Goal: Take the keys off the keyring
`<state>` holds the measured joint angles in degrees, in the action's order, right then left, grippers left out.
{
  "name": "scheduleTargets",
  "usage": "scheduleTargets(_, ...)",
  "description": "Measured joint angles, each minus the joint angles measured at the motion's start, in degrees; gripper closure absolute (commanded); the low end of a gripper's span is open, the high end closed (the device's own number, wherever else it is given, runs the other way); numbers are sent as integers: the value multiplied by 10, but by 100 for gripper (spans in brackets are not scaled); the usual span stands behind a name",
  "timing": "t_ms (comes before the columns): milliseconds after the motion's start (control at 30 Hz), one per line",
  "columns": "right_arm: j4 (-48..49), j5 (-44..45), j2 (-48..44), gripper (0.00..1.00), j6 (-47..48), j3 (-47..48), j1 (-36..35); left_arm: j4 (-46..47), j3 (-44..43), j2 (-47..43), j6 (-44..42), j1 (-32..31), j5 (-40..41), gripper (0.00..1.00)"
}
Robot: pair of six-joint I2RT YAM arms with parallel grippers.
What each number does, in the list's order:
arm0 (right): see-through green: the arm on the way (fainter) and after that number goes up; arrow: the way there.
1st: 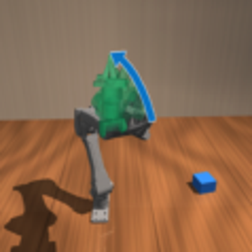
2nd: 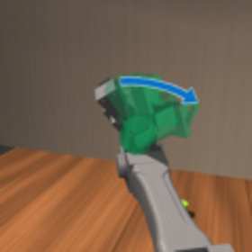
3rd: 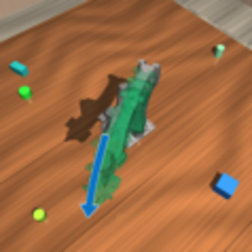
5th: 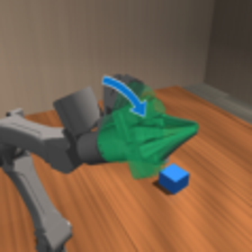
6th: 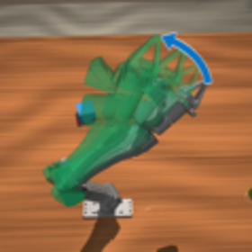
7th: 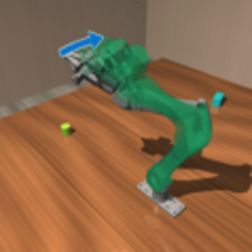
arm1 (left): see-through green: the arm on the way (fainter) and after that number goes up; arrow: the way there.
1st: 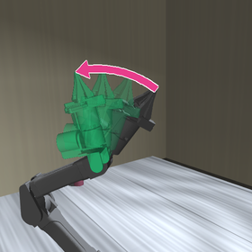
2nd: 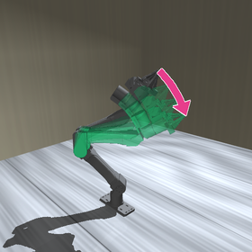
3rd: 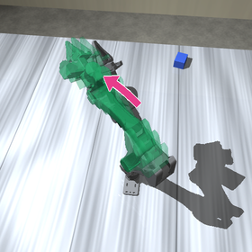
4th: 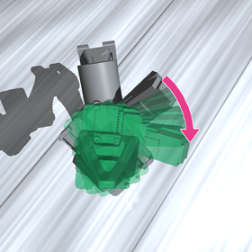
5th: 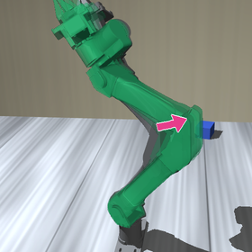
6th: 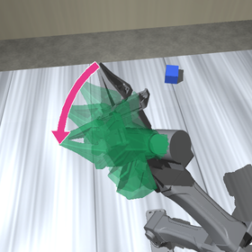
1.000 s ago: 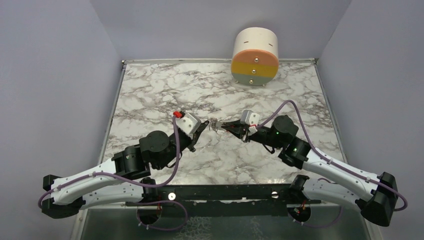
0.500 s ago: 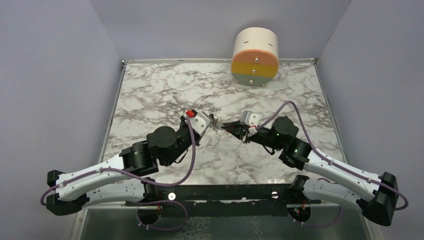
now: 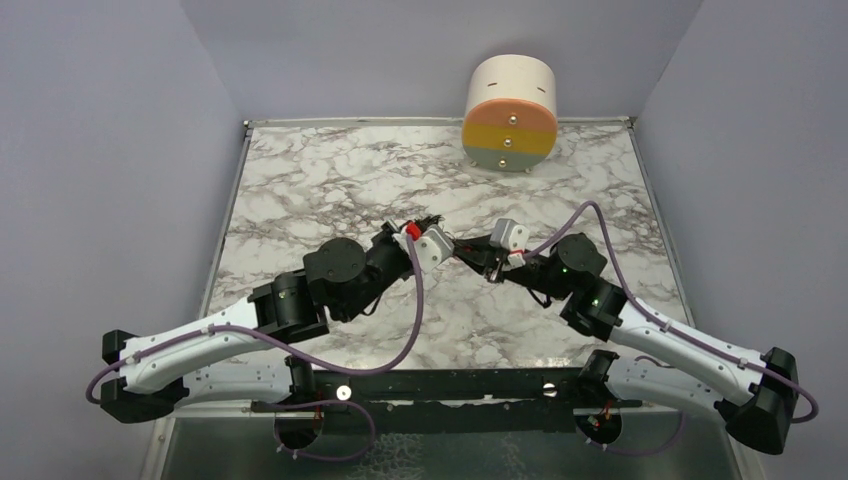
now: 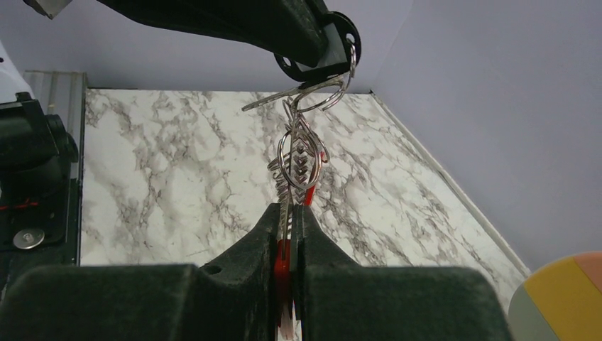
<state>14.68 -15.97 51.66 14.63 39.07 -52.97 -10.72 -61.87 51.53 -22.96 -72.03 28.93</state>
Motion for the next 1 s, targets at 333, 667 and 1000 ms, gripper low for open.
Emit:
scheduleTargets(333, -12, -30, -5, 98, -11, 0, -8, 25, -104, 104, -78, 5, -19, 72)
scheduleTargets(667, -35, -65, -1, 98, -11, 0, -21, 84, -141, 128, -109, 20, -30, 69)
scheduleTargets(1000, -9, -64, 0, 98, -28, -12, -21, 103, -41, 59, -75, 22, -1, 100)
